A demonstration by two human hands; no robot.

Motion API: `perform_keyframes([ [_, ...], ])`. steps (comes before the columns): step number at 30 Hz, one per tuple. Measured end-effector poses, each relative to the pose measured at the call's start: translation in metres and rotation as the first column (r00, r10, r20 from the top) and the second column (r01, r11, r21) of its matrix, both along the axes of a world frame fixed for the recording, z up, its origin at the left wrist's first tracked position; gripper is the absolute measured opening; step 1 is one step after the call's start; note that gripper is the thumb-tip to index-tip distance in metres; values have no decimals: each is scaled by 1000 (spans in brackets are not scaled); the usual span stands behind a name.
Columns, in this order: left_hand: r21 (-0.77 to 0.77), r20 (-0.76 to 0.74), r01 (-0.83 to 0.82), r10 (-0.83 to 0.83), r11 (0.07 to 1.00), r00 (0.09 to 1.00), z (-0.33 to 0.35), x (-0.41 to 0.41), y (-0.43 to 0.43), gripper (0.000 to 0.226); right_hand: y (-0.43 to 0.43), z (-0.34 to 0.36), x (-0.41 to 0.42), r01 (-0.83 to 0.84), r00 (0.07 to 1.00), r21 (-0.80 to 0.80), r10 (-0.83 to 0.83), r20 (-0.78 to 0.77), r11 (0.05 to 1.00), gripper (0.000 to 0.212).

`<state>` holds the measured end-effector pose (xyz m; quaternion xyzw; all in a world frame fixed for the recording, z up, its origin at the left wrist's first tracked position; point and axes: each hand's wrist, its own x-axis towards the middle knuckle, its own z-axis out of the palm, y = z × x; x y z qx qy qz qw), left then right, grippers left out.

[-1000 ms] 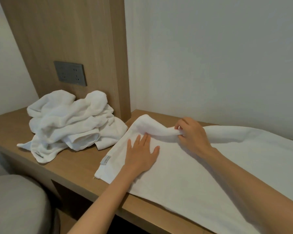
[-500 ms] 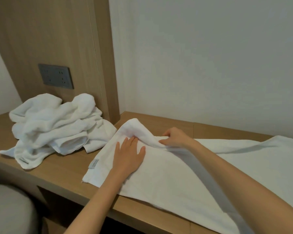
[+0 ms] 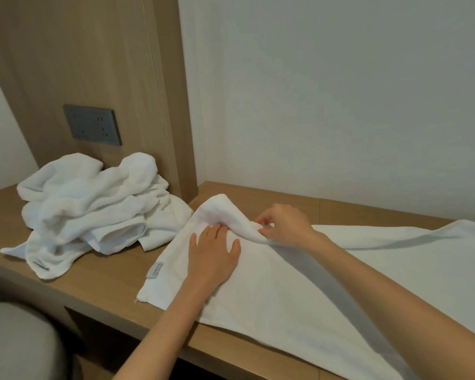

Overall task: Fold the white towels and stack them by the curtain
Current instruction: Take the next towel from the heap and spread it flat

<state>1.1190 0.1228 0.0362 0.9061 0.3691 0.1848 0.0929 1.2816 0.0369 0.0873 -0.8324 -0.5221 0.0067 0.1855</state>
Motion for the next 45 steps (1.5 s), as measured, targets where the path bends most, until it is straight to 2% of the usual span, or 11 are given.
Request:
perform_keyframes([
  [5,-3,8,4,-4,1000,1000,2,0,-1,53,-9,-18,-7,50,996,202,-32,-89,978,9],
  [10,-7,-13,6,-6,1000,1000,4,-1,-4,54,-2,-5,0,180,984,430,-164,-73,885,10],
  [17,140,-197,-43,70,989,978,27,14,1,39,32,33,22,239,971,558,-187,-150,795,11],
  [22,227,-126,-3,32,974,992,41,39,12,37,66,27,30,309,950,508,-237,-204,804,15],
  [24,189,-117,63,-41,980,992,41,51,18,43,76,20,36,340,938,482,-255,-234,808,17],
  [26,93,-176,107,-90,990,980,39,63,25,52,84,10,41,348,930,450,-242,-278,822,21],
  [29,21,-314,150,-136,989,940,32,79,39,56,88,-13,46,225,933,297,-117,-341,928,40],
  [32,6,-345,166,-154,986,926,28,99,51,56,87,-34,54,183,946,124,-140,-292,975,51],
  [35,-1,-312,170,-162,985,936,27,122,64,55,89,-41,58,170,953,97,-138,-270,981,58],
  [40,-79,-243,170,-185,982,952,13,132,85,53,92,-45,64,112,981,44,-103,-162,993,51],
  [45,-96,-208,82,-101,992,973,3,116,112,57,101,-49,69,72,995,-12,-73,-70,997,49],
])
